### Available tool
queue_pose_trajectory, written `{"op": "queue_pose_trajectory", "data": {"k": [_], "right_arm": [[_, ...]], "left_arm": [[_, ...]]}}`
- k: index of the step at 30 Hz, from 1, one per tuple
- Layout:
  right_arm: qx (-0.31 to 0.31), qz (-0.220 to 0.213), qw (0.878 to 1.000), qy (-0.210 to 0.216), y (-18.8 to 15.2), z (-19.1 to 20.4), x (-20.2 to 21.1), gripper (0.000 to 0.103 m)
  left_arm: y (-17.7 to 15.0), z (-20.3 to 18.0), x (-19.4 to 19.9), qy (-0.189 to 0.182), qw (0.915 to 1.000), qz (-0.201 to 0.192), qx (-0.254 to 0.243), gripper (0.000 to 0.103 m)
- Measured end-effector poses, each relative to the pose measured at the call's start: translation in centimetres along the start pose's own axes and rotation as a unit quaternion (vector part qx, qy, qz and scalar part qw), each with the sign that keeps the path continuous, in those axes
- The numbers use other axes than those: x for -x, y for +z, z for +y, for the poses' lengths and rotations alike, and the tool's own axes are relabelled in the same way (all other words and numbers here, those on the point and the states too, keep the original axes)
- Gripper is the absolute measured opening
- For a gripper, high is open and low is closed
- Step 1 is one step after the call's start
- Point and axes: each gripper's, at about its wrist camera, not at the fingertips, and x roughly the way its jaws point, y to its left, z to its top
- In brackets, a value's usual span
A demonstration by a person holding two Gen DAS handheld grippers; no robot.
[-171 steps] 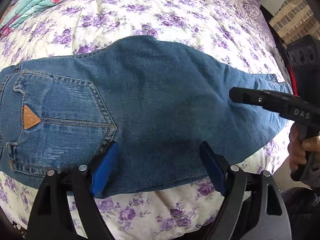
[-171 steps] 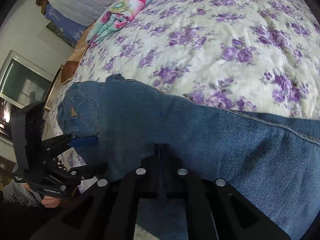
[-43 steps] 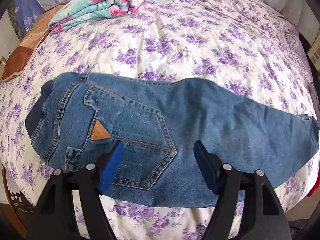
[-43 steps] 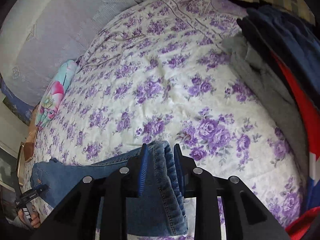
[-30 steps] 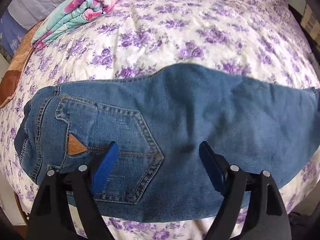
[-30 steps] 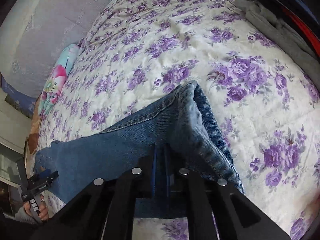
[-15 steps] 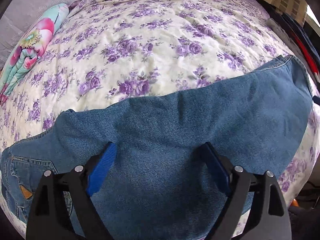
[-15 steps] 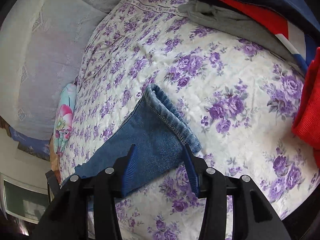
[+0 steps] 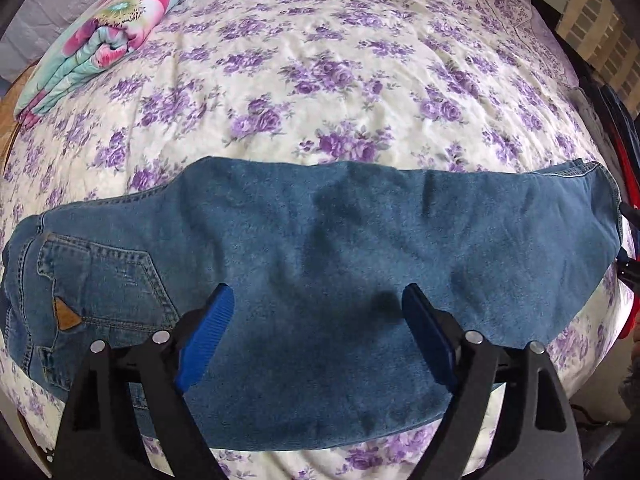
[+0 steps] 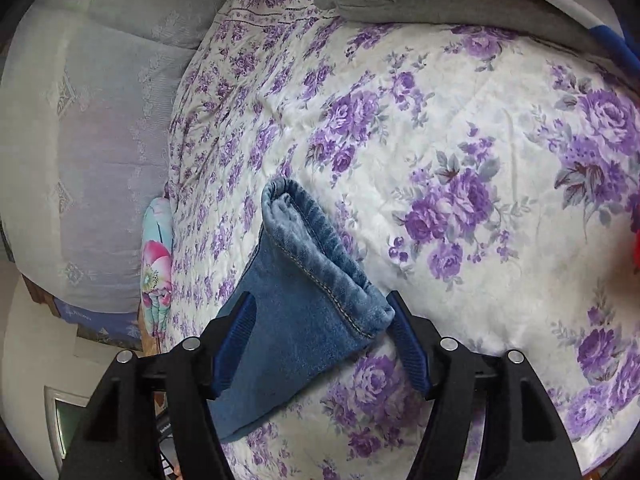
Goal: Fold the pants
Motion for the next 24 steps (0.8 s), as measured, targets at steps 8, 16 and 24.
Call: {"op": "queue_pose_trajectory", "data": {"k": [8,16,24], "right_arm": [[0.025,-0.072,0.997,-0.018,-0.6,1.2,-1.2,0.031],[0.075,-0.133,0.987,-0.042,-1.7,6.4,1.9,0.013],[0.089,-0.108,0.986,-0.095,-1.2,6.8,-0.1,0.019]], "left_arm": [[-0.6,4.0,2.3,0.003,0.9995,-0.022,-0.022,0.084],[-1.6,10.3,3.0,-0.002,0.9994,-0.024,0.026,0.084],[-2.0,12.2,3.6,-0.004,0.9989,-0.034,0.032,0.084]]}}
